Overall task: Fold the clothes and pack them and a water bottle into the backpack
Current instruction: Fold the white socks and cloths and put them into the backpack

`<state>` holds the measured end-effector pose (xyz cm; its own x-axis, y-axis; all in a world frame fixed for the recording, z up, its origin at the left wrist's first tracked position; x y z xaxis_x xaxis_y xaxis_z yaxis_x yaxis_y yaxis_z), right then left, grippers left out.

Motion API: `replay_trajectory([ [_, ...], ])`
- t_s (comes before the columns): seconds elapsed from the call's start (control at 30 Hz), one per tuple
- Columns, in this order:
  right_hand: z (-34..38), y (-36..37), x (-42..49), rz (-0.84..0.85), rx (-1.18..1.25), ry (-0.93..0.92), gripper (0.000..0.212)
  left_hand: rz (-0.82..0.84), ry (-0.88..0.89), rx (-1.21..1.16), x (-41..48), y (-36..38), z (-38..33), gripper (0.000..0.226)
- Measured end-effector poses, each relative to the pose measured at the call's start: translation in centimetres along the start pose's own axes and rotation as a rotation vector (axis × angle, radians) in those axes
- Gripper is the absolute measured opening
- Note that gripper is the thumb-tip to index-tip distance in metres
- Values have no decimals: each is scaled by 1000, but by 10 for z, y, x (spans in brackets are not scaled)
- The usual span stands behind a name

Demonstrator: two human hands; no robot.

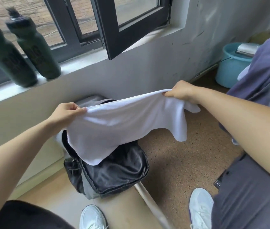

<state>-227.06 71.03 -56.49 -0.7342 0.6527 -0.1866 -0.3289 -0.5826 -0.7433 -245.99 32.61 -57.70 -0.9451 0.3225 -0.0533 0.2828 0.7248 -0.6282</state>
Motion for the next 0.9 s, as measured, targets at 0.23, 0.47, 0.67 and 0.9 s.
replay_trajectory([
  [0.23,43,26,-41,161,637,258,37,166,-150,-288,-21,28,-34,28],
  [0.47,75,52,-74,301,959,278,22,311,-135,-502,-61,68,-90,26],
  [0.67,87,71,-88,371,1034,232,45,374,-96,-633,-89,90,-114,16],
  [0.9,102,62,-117,487,893,-11,22,275,-112,-700,-91,86,-116,13],
])
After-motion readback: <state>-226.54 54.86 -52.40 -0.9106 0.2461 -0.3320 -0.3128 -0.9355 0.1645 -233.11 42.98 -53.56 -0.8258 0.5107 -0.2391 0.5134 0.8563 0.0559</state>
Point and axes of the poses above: each hand's wrist, its own x-axis towards the middle knuckle, its own y-axis out of the palm, z = x × y, the point moved 6 cm from there along x, towards the middle knuckle, and after that the axes turned 7 degrees about -z, right-handed, at the moved point
